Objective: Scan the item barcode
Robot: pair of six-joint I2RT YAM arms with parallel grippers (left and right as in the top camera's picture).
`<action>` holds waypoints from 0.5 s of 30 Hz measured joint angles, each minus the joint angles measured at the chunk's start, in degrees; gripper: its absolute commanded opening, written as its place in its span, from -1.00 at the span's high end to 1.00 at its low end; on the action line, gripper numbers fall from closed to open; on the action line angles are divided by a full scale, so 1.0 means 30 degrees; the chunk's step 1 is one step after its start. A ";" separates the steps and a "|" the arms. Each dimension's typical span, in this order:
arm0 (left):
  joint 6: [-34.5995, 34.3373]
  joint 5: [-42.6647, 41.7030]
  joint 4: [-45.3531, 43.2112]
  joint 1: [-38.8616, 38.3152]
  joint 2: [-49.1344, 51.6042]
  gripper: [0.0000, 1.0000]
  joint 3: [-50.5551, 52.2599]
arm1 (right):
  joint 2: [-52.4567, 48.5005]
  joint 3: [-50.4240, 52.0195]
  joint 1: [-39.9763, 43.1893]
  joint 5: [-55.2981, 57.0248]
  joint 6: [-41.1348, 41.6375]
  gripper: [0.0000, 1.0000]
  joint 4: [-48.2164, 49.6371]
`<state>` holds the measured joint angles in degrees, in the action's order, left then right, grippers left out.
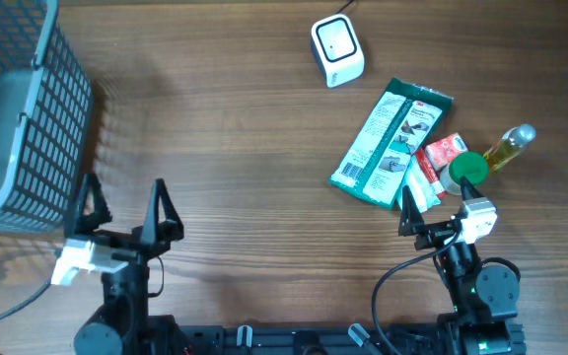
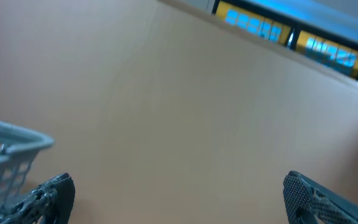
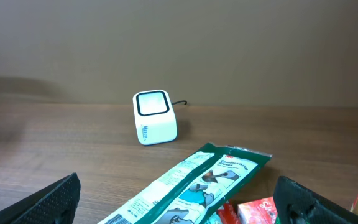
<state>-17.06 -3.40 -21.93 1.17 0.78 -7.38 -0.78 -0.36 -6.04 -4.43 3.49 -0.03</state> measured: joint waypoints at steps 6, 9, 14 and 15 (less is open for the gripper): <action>0.0000 0.0051 -0.0022 0.0000 0.0000 -1.00 0.1239 | 0.0000 0.0000 0.0000 0.0000 0.0000 -1.00 0.0000; 0.0000 0.0051 0.0044 0.0000 0.0000 -1.00 0.1902 | 0.0000 0.0000 0.0000 0.0000 0.0000 -0.99 0.0000; 0.0000 0.0058 0.2353 0.0000 -0.0022 -1.00 0.2222 | 0.0000 0.0000 0.0000 0.0000 0.0000 -0.99 0.0000; 0.0000 0.0051 0.3162 0.0000 -0.0022 -1.00 0.2229 | 0.0000 0.0000 0.0000 0.0000 0.0000 -1.00 0.0000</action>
<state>-17.06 -3.25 -12.45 1.17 0.71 -0.69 -0.78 -0.36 -6.04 -4.43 3.49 -0.03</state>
